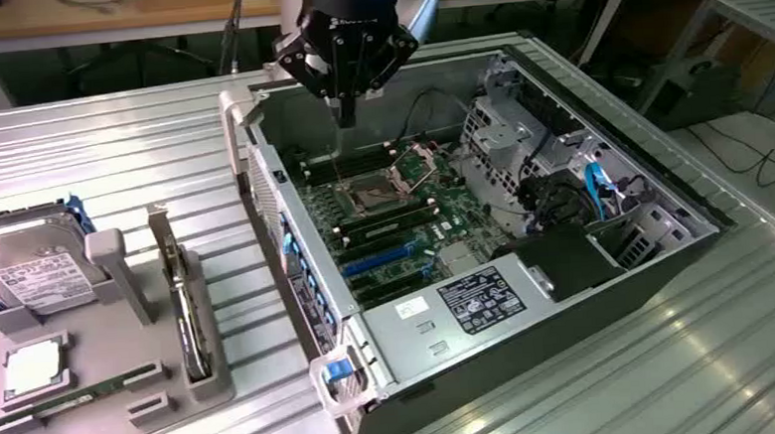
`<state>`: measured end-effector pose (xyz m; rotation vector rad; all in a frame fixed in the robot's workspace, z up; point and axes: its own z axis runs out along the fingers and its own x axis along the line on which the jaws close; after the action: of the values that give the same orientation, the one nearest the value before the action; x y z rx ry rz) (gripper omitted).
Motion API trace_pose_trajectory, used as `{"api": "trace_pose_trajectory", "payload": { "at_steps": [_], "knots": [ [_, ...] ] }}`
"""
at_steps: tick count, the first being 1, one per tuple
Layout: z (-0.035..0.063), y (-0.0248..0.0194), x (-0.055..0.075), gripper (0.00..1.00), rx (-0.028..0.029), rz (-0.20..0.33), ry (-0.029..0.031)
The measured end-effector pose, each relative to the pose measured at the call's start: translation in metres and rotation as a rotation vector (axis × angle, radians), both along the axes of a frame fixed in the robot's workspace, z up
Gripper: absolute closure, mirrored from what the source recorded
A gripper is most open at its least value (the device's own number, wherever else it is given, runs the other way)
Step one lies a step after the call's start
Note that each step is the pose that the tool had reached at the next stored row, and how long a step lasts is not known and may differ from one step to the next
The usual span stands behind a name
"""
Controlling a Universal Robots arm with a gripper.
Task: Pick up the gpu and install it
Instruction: 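Reach for the gpu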
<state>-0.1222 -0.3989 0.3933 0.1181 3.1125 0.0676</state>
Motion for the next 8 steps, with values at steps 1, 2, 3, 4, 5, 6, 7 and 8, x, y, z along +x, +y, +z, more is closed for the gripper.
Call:
{"api": "trace_pose_trajectory", "payload": {
  "at_steps": [1, 2, 3, 4, 5, 6, 7, 8],
  "knots": [
    [0.0000, 0.0000, -0.006, 0.89, 0.0001, 0.000, -0.0001],
    [0.0000, -0.0001, -0.011, 0.89, 0.0000, 0.000, -0.0001],
    [0.0000, -0.0001, -0.013, 0.89, 0.0000, 0.000, 0.0000],
    [0.0000, -0.0004, -0.017, 0.89, 0.0000, 0.000, 0.0000],
    [0.0000, -0.0004, -0.018, 0.89, 0.0000, 0.000, 0.0000],
    [0.0000, -0.0005, -0.020, 0.89, 0.0000, 0.000, 0.0000],
    [0.0000, -0.0007, -0.022, 0.89, 0.0000, 0.000, 0.0000],
    [0.0000, -0.0008, -0.023, 0.89, 0.0000, 0.000, 0.0000]
  ]
}}
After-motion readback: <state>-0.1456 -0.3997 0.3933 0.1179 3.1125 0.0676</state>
